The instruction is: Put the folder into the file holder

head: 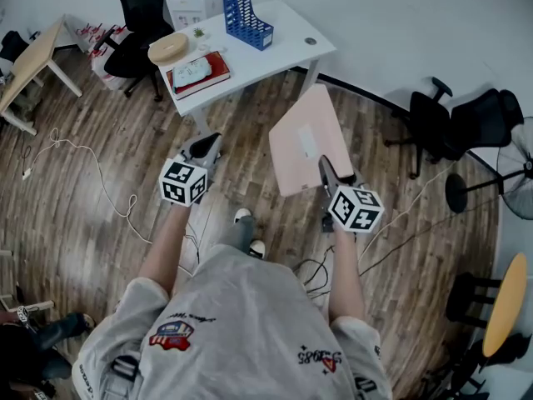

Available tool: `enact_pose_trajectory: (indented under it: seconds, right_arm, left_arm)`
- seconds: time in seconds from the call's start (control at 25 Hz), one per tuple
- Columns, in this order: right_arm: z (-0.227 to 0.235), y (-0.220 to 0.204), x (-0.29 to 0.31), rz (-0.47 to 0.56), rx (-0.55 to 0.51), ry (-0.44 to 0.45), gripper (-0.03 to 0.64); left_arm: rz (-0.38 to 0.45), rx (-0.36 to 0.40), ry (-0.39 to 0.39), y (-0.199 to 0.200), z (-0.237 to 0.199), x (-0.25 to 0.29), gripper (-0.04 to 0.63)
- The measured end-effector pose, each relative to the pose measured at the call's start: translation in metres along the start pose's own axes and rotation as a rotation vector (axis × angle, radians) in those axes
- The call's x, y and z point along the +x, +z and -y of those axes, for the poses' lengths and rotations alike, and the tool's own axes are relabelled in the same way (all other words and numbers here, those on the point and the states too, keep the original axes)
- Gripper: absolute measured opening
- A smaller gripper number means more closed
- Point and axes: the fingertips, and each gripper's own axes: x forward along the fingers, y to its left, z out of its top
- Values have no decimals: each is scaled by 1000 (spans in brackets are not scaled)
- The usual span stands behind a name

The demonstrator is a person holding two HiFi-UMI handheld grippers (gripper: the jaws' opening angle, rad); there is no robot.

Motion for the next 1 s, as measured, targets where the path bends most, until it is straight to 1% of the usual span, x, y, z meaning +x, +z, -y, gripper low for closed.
enact_pose_trajectory:
  seconds: [0.24, 0.48, 0.76, 1.0]
  right_arm:
    - [14, 6, 18, -7, -3, -1, 163]
    - [40, 28, 61, -18, -14, -5, 163]
    - [69, 58, 133, -32, -12, 13, 163]
    - [87, 93, 202, -44, -23, 17, 164]
  left_arm:
    - [-3, -9, -12, -2, -7, 27, 6]
    - [25, -25, -5, 9, -32, 81, 6]
    - [25, -45, -21, 17, -68, 159, 6]
    - [31, -56, -31, 36, -113, 224, 6]
